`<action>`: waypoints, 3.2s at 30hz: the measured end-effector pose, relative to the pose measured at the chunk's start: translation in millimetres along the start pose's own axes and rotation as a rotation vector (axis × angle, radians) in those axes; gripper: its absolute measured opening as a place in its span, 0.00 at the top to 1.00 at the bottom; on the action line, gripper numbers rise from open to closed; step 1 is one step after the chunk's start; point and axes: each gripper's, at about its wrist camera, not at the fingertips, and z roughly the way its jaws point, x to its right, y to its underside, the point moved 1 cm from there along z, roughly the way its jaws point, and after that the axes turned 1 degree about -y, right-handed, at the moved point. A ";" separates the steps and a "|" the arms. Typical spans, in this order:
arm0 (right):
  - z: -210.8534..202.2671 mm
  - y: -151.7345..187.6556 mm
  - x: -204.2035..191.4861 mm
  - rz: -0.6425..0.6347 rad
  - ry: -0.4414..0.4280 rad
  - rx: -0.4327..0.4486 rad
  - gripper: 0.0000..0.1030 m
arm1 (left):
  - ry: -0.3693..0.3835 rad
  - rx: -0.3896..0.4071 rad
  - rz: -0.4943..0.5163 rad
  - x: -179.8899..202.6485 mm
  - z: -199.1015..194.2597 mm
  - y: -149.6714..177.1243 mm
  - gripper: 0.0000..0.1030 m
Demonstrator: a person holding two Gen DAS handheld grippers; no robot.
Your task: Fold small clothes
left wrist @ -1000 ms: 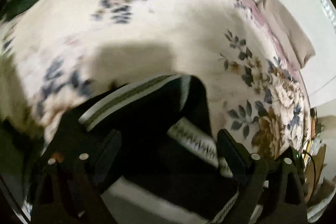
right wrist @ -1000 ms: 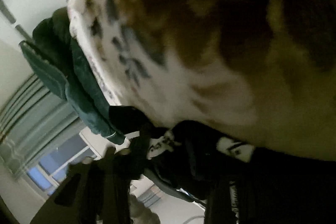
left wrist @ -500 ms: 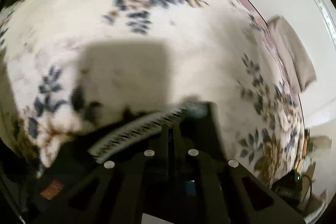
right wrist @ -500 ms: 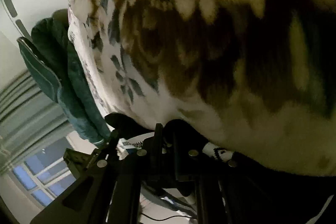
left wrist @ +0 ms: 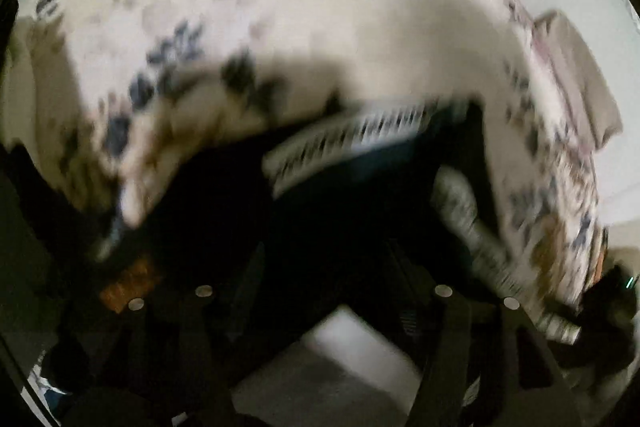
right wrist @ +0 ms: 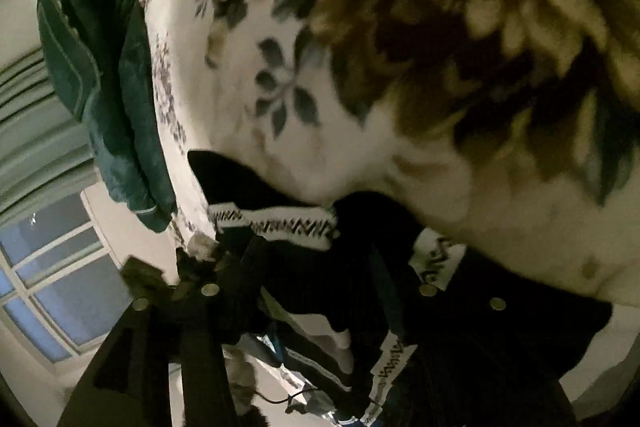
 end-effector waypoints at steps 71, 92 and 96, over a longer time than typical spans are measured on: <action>81.5 289.7 -33.6 -0.869 0.801 -0.046 0.03 | -0.042 0.649 -1.486 -440.1 -212.8 697.9 0.89; 56.9 252.9 -52.5 -0.980 0.836 0.064 0.03 | -0.144 0.739 -1.466 -391.4 -223.7 628.9 0.94; 50.4 235.6 -64.4 -0.983 0.779 0.057 0.03 | -0.199 0.740 -1.250 -361.0 -264.6 560.2 0.95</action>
